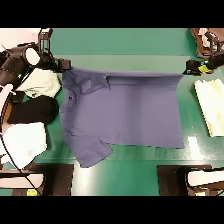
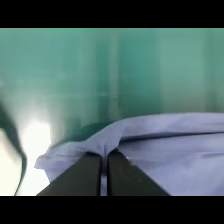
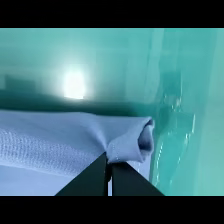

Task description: Fold the shirts.

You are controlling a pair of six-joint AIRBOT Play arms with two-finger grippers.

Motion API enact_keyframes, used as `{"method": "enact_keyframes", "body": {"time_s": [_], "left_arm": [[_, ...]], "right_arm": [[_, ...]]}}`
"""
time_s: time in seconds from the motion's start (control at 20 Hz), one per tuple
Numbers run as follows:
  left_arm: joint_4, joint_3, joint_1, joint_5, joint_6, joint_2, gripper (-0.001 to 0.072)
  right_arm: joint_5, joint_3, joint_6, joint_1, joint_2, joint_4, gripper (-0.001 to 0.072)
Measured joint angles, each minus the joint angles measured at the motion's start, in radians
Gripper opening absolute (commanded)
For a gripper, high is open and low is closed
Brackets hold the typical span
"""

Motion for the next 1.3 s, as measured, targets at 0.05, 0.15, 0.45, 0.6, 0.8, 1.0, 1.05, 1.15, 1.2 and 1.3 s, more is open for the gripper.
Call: {"method": "enact_keyframes", "body": {"time_s": [0.05,0.15,0.45,0.6,0.8,1.0,1.05,1.15,1.2,1.3], "left_arm": [[-0.030,-0.001,0.009,0.007,0.024,-0.006,0.0026],[-0.060,0.000,0.021,-0.032,0.067,-0.013,0.0026],[-0.091,-0.063,0.032,-0.271,0.113,-0.019,0.0028],[-0.096,-0.140,0.033,-0.291,0.094,-0.019,0.0517],[-0.095,-0.206,0.034,-0.314,0.060,-0.012,0.0396],[-0.072,-0.277,0.034,-0.393,0.043,0.095,0.0399],[-0.069,-0.321,0.034,-0.410,0.037,0.145,0.0398],[-0.063,-0.450,0.034,-0.442,0.015,0.270,0.0399],[-0.066,-0.528,0.034,-0.454,0.000,0.344,0.0399],[-0.084,-0.682,0.034,-0.479,-0.035,0.490,0.0399]], "right_arm": [[0.000,0.019,0.000,0.002,-0.016,-0.002,0.0014],[0.019,0.030,0.000,0.005,-0.031,-0.007,0.0014],[-0.001,-0.209,0.000,0.005,0.063,-0.017,0.0015],[-0.040,-0.344,0.000,0.006,0.108,0.005,0.0091],[-0.062,-0.440,0.000,0.006,0.134,0.066,0.0413],[-0.032,-0.462,0.000,0.005,0.202,0.077,0.0413],[-0.023,-0.463,-0.001,0.005,0.228,0.074,0.0413],[-0.005,-0.466,-0.005,0.005,0.287,0.070,0.0413],[-0.003,-0.467,-0.005,0.005,0.319,0.069,0.0413],[-0.003,-0.468,-0.008,0.005,0.373,0.066,0.0413]]}}
